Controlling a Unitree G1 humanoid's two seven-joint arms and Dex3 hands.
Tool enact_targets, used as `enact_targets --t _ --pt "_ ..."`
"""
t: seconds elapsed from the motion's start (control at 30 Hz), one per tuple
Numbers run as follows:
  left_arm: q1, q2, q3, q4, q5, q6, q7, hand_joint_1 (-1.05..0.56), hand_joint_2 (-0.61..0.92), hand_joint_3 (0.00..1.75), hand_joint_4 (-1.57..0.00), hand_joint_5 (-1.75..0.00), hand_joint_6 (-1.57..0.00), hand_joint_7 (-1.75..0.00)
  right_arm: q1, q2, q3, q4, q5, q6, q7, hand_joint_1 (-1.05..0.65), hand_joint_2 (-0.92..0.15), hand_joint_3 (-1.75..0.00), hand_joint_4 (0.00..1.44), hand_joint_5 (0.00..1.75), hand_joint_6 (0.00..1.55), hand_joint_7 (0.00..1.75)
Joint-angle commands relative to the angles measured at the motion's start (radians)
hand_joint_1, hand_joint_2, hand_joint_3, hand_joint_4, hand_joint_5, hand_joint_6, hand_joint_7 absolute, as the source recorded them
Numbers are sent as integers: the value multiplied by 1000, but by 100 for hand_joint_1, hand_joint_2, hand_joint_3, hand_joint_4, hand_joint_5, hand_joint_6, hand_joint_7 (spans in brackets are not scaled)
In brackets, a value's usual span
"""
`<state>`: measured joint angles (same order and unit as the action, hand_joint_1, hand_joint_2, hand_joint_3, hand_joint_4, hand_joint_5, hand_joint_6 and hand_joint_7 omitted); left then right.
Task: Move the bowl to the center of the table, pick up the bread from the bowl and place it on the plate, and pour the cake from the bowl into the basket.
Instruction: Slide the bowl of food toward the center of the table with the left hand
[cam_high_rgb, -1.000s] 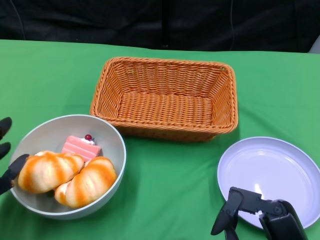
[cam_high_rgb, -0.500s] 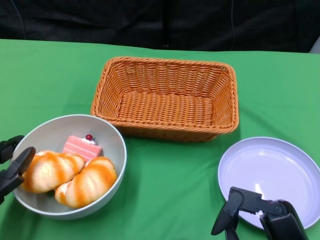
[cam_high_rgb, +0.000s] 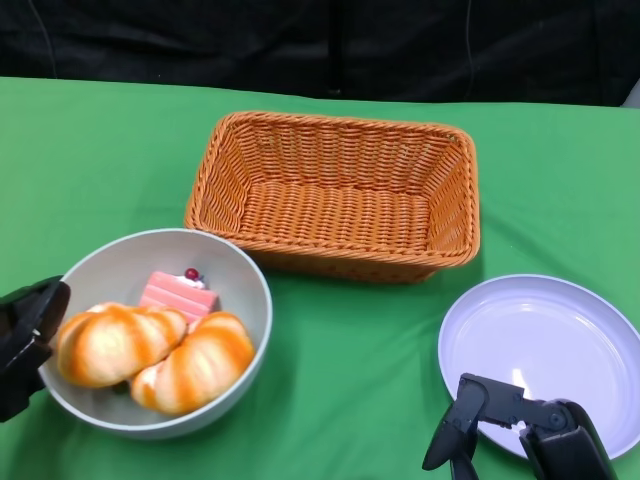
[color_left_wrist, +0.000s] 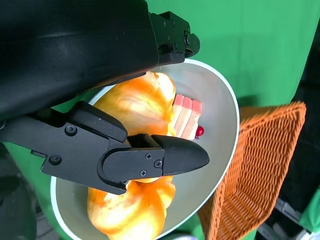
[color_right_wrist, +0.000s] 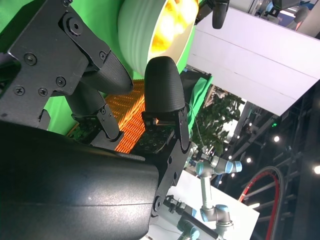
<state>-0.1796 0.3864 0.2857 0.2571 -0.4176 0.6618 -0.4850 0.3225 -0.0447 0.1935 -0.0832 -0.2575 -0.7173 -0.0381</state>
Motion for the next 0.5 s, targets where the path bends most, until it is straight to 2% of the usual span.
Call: enact_targets --t 0.03,0.27,0.5 --pt "19 -24 -3 -57 -40 54 -2 -74 92 61 -2 -1 0 0 2 -8 -7 -11 13 2 1 -6 -17 -175 88 173 85 138" --pt "45 -54 -1 -149 -96 142 6 -76 92 61 0 0 0 0 1 -5 -3 -13 20 8 3 -5 -17 -175 87 173 85 138" --pt "58 -120 15 -242 -158 253 81 -80 92 56 -1 0 0 0 -4 -2 -7 -12 11 -2 -6 -4 -17 -175 87 173 84 138"
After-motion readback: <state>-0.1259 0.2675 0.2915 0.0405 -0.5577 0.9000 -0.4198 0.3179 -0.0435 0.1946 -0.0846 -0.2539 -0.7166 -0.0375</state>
